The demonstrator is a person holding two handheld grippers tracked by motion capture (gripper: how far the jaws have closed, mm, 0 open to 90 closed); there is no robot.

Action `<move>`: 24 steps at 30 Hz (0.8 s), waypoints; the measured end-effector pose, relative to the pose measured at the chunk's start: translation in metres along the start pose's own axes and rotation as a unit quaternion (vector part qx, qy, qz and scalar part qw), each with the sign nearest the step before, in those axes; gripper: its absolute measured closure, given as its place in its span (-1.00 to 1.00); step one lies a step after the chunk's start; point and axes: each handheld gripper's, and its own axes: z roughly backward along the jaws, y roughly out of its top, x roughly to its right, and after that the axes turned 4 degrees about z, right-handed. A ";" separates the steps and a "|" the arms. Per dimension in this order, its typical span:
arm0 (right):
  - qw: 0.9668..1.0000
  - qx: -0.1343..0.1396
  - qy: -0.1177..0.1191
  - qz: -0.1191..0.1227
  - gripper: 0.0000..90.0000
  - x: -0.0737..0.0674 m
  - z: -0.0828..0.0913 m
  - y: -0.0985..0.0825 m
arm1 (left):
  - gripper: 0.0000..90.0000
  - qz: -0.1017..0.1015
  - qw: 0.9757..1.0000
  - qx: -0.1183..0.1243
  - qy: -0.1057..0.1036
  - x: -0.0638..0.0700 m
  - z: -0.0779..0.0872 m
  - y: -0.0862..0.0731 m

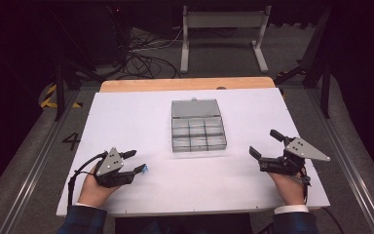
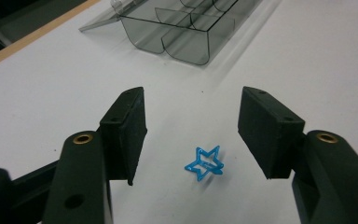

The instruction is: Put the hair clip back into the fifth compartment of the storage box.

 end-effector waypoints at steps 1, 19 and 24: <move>1.000 -0.002 0.002 0.003 -0.92 0.000 0.000 0.000 | 0.01 -0.002 1.000 -0.002 0.000 0.000 -0.001 0.000; 1.000 -0.013 0.006 0.011 -0.91 -0.003 -0.005 -0.001 | 0.33 -0.042 0.996 -0.083 -0.015 0.008 -0.017 -0.004; 1.000 -0.014 0.006 0.013 -0.91 -0.003 -0.005 -0.002 | 0.41 -0.055 0.993 -0.101 -0.010 0.010 -0.022 -0.004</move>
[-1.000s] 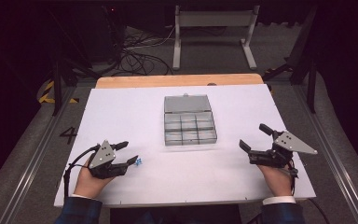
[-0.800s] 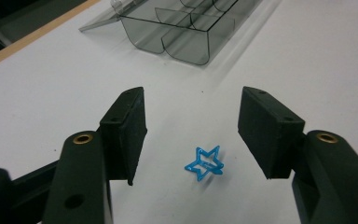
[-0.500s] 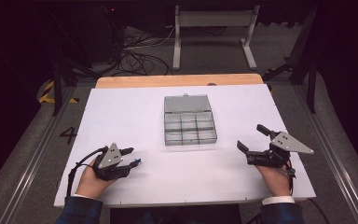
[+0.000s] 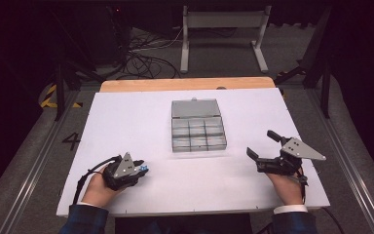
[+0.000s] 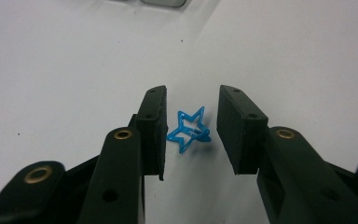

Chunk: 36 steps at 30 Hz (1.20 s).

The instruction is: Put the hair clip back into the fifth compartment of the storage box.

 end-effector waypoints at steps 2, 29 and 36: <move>1.000 0.000 0.000 0.000 -0.91 0.000 0.000 0.000 | 0.41 -0.004 1.000 -0.010 -0.001 0.001 -0.003 0.000; 1.000 0.001 -0.004 0.004 -0.88 -0.001 0.000 0.000 | 0.96 0.056 0.998 0.002 0.006 -0.010 -0.003 -0.001; 1.000 0.000 -0.004 0.006 -0.88 -0.002 0.000 0.000 | 0.98 0.063 0.997 0.026 0.021 -0.013 0.003 0.000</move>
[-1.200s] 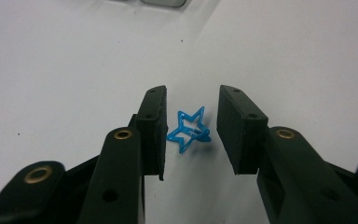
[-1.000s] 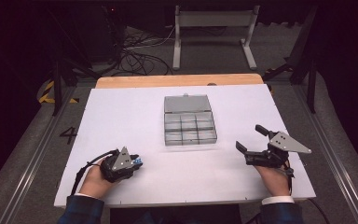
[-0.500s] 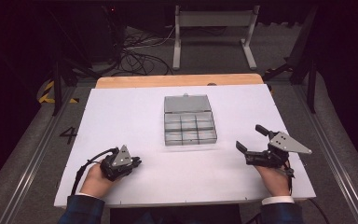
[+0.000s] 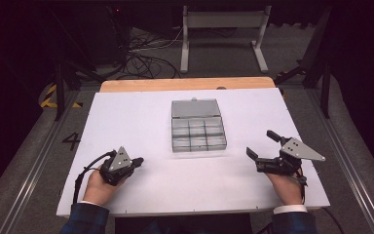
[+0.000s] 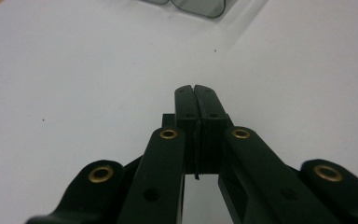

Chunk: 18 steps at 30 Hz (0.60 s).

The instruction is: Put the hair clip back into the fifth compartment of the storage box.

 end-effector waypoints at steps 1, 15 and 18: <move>1.000 0.000 0.001 0.001 -0.88 0.000 0.000 0.000 | 0.98 0.003 1.000 0.006 0.000 0.000 0.001 0.000; 1.000 -0.004 0.007 0.005 -0.88 -0.002 -0.002 -0.001 | 0.98 0.030 0.998 0.060 -0.002 0.001 0.007 0.008; 1.000 -0.003 0.006 0.004 -0.89 -0.002 -0.002 -0.001 | 0.98 0.030 0.997 0.066 -0.001 0.003 0.007 0.012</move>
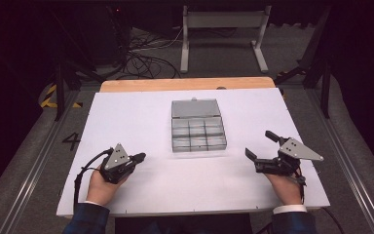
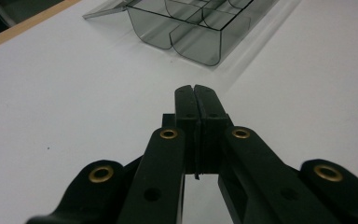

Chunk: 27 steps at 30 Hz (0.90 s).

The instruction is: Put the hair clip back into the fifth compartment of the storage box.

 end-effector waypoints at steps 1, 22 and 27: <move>1.000 0.000 0.000 0.000 -0.89 0.000 0.000 0.000 | 0.98 -0.001 1.000 0.002 0.001 0.001 0.000 0.001; 1.000 -0.007 0.008 -0.003 -1.00 0.002 -0.002 -0.003 | 0.98 0.008 0.999 0.032 -0.028 0.007 -0.011 0.025; 1.000 -0.007 0.008 -0.004 -1.00 0.002 -0.002 -0.003 | 0.98 0.016 0.998 0.041 -0.035 0.007 -0.014 0.031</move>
